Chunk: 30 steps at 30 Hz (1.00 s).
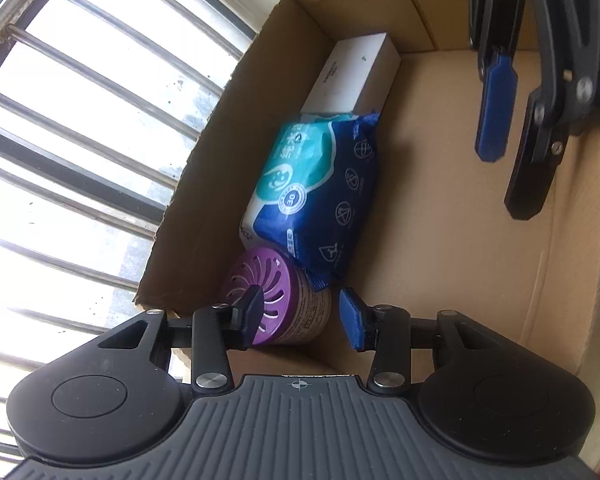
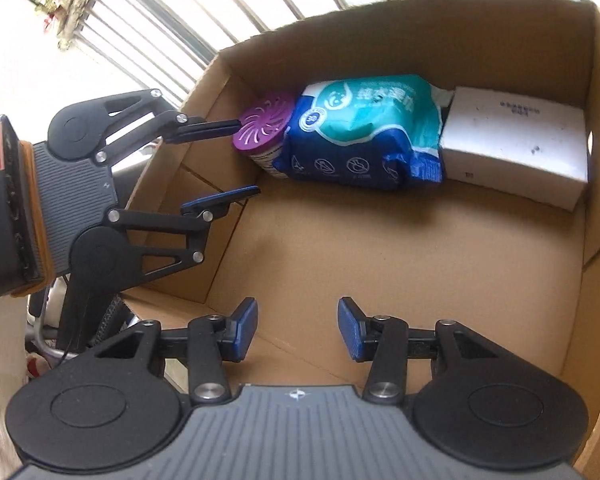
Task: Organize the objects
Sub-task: 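Withdraw both grippers from the box and move toward the toothpaste tube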
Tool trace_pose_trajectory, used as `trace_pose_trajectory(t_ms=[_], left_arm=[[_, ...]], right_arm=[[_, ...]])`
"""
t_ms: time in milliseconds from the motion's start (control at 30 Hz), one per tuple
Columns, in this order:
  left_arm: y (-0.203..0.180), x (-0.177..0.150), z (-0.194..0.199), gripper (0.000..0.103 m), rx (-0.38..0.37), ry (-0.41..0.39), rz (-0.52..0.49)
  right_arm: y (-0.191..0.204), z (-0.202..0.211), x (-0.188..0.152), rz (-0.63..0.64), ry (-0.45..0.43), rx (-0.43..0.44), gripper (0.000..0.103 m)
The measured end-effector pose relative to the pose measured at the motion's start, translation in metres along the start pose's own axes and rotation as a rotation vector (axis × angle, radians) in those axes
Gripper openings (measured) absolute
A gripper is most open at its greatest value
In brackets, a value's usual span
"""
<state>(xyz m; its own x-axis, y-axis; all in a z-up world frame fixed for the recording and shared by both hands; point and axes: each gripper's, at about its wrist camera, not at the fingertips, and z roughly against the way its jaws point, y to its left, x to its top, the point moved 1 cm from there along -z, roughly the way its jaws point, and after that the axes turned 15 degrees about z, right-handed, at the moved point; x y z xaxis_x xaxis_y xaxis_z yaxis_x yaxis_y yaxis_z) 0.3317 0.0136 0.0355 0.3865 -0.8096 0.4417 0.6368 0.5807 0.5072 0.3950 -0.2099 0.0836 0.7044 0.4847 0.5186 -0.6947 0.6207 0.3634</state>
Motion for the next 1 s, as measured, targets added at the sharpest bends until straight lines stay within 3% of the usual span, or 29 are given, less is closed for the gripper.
trace_pose_trajectory(t_ms=[133, 233, 400, 567, 633, 767, 867, 1000], left_arm=[[-0.005, 0.002, -0.019, 0.018, 0.065, 0.033, -0.043], [-0.007, 0.003, -0.025, 0.018, 0.095, 0.026, -0.083], [0.000, 0.005, -0.025, 0.021, 0.087, 0.022, -0.010], [-0.009, -0.001, 0.006, 0.041, 0.178, -0.044, -0.011], [-0.010, -0.002, 0.028, 0.043, 0.211, -0.095, 0.037], [-0.009, -0.008, 0.084, 0.057, 0.231, -0.235, 0.178], [-0.015, -0.014, 0.126, 0.059, 0.193, -0.315, 0.264], [-0.041, -0.022, 0.151, 0.063, 0.127, -0.320, 0.274]], right_arm=[[-0.003, 0.005, 0.010, 0.051, -0.007, -0.046, 0.049], [-0.015, -0.002, 0.005, 0.002, 0.021, -0.014, 0.049], [-0.023, -0.009, -0.006, -0.044, 0.028, 0.005, 0.051], [-0.015, 0.015, -0.005, 0.011, -0.060, -0.071, 0.051], [-0.015, 0.034, -0.007, 0.003, -0.121, -0.069, 0.054], [-0.009, 0.067, -0.019, 0.034, -0.215, -0.080, 0.060], [0.007, 0.091, -0.034, 0.073, -0.286, -0.084, 0.066], [0.024, 0.109, -0.057, 0.116, -0.345, -0.093, 0.077]])
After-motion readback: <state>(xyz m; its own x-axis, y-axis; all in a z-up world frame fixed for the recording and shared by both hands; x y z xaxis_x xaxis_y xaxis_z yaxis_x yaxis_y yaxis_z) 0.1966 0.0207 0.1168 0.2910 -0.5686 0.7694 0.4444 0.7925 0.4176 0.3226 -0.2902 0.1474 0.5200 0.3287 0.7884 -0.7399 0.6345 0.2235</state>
